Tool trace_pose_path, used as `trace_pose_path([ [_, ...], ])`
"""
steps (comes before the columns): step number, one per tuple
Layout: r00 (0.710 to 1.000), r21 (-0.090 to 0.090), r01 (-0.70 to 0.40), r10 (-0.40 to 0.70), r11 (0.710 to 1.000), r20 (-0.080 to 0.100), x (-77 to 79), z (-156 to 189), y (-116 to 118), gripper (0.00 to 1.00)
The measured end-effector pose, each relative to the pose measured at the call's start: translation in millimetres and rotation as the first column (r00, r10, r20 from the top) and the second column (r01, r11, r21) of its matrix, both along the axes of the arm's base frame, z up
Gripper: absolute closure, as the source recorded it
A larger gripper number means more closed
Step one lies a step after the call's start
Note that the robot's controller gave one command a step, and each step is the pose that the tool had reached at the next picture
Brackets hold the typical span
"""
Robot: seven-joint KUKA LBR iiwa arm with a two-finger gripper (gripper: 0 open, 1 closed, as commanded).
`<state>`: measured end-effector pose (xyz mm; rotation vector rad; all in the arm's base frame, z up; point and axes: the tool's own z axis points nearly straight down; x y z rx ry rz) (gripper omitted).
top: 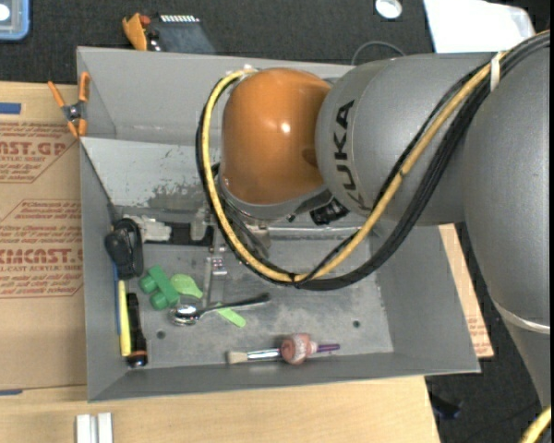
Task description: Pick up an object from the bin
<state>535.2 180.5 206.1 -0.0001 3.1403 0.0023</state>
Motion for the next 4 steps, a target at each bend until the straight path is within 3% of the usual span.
trace_pose_path([
  [1,0.998,0.003,0.059,-0.059,0.998,0.006,-1.4,-43,-25,0.0],
  [2,1.0,0.004,0.02,-0.02,1.0,0.008,16.1,-73,-66,0.0],
  [3,0.998,0.002,-0.06,0.06,0.998,0.003,-14.0,-108,-108,0.0],
  [4,0.999,0.003,-0.042,0.042,0.999,0.011,25.5,-97,-70,0.0],
])
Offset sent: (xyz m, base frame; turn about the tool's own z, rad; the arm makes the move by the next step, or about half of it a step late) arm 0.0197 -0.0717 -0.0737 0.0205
